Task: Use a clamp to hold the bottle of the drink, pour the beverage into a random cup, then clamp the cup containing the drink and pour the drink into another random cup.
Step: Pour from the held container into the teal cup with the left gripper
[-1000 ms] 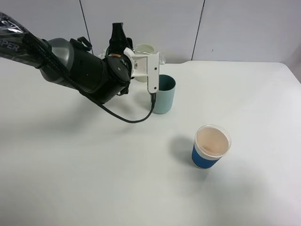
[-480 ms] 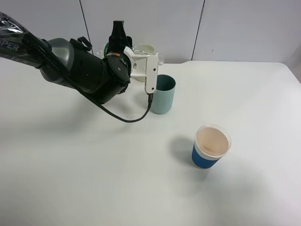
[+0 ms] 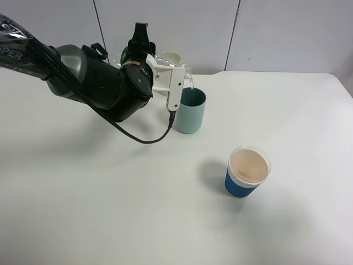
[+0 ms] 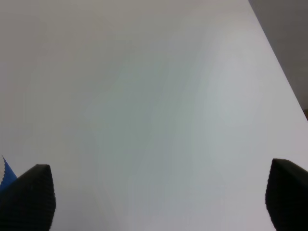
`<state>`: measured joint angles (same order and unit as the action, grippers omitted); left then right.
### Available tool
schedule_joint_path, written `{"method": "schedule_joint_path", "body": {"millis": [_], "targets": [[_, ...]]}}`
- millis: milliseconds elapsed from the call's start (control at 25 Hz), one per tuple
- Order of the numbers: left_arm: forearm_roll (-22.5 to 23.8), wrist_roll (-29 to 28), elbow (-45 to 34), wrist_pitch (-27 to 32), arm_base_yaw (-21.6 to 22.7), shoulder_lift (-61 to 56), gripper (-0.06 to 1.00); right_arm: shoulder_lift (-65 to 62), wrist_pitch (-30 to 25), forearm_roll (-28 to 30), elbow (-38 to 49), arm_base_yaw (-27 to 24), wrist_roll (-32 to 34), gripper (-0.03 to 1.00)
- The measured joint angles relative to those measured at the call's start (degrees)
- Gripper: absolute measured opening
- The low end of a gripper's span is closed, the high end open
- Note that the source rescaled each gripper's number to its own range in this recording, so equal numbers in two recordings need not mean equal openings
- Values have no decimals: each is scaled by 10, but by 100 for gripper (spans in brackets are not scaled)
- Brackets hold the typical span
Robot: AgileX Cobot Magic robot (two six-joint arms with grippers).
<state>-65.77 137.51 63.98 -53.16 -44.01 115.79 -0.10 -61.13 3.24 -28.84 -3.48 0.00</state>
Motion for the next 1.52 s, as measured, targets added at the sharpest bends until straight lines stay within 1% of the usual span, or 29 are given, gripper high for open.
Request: {"method": "schedule_joint_path", "body": {"millis": [480, 760, 1360, 1520], "targets": [[2, 2, 0, -5, 0, 0, 8, 0, 0, 0, 0, 0, 0, 79], [2, 23, 0, -19, 0, 0, 8, 0, 0, 0, 0, 0, 0, 79], [3, 28, 0, -43, 0, 0, 8, 0, 0, 0, 0, 0, 0, 79], [4, 41, 0, -43, 0, 0, 8, 0, 0, 0, 0, 0, 0, 79]]}}
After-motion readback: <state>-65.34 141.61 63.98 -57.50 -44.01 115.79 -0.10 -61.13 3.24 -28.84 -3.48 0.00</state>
